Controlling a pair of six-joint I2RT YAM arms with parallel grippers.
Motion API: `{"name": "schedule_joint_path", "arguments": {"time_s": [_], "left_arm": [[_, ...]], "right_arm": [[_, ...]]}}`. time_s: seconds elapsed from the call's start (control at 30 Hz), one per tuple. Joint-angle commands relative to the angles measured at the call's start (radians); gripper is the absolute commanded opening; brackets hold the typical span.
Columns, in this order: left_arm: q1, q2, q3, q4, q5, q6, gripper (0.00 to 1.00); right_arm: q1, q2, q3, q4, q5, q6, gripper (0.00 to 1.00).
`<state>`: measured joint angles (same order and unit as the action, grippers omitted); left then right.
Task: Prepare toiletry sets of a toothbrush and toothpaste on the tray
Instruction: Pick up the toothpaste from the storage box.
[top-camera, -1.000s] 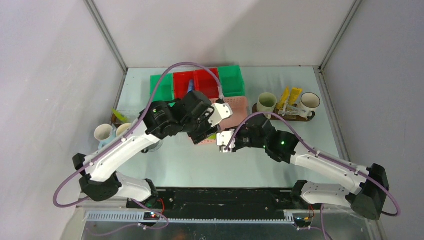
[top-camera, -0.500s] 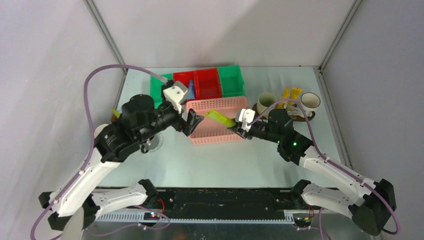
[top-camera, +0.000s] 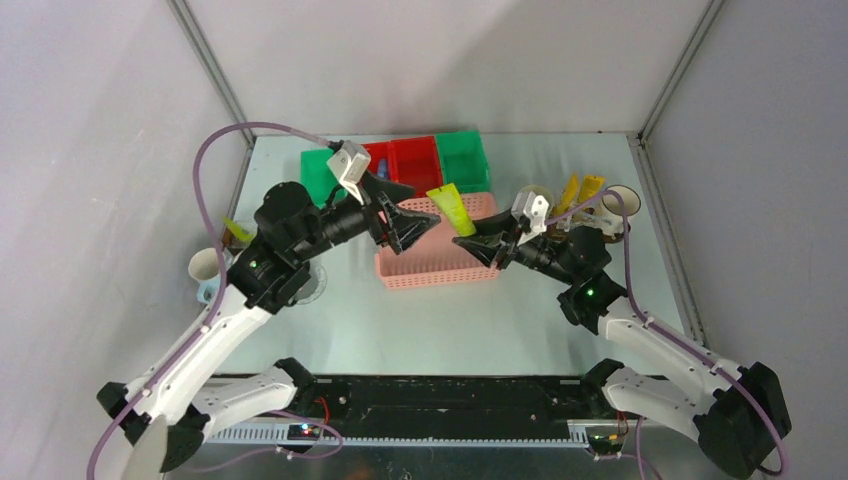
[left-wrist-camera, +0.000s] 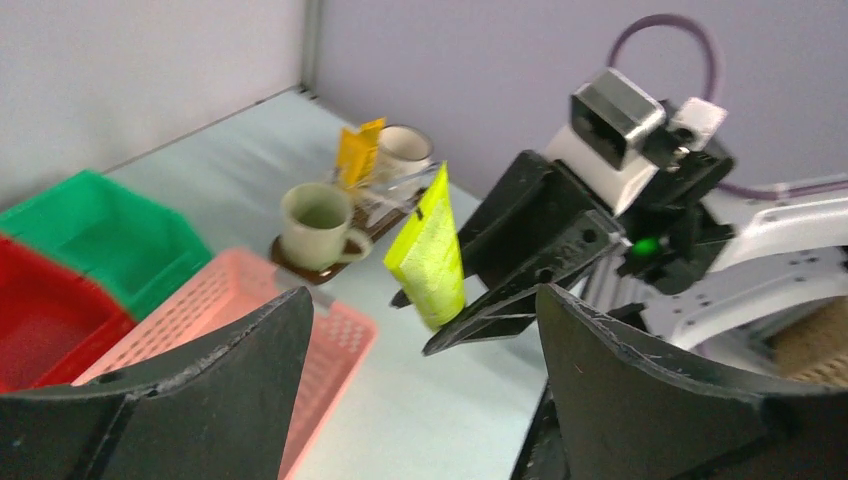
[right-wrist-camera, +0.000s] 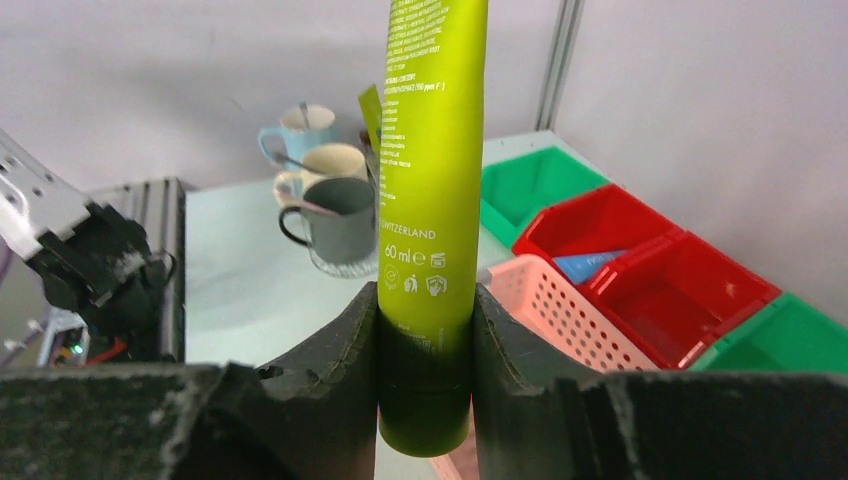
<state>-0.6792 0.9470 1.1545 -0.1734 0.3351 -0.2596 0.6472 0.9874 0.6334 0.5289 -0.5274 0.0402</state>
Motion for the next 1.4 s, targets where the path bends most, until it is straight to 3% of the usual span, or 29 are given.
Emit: {"name": "schedule_joint_path", "arguments": {"time_s": [0.0, 0.2, 0.47, 0.7, 0.93, 1.2, 1.23, 1.37], "left_arm": [[0.015, 0.031, 0.006, 0.263, 0.183, -0.162, 0.88], [0.015, 0.074, 0.017, 0.335, 0.232, -0.229, 0.83], [0.014, 0.088, 0.004, 0.394, 0.241, -0.295, 0.68], [0.013, 0.097, 0.018, 0.385, 0.219, -0.302, 0.52], [-0.007, 0.114, 0.047, 0.330, 0.202, -0.259, 0.42], [-0.009, 0.105, 0.063, 0.310, 0.197, -0.219, 0.02], [-0.009, 0.099, 0.064, 0.300, 0.196, -0.206, 0.01], [-0.008, 0.074, 0.077, 0.224, 0.149, -0.133, 0.00]], "right_arm": [[-0.016, -0.008, -0.009, 0.253, -0.047, 0.181, 0.00], [-0.019, -0.002, -0.011, 0.305, -0.089, 0.233, 0.00], [-0.016, -0.002, -0.011, 0.338, -0.113, 0.279, 0.00], [0.005, -0.006, -0.011, 0.308, -0.114, 0.259, 0.00], [0.029, -0.002, -0.011, 0.300, -0.096, 0.237, 0.00], [0.041, 0.018, -0.011, 0.321, -0.097, 0.229, 0.00], [0.042, 0.020, -0.011, 0.321, -0.095, 0.225, 0.01], [0.038, 0.018, -0.011, 0.307, -0.074, 0.203, 0.27]]}}
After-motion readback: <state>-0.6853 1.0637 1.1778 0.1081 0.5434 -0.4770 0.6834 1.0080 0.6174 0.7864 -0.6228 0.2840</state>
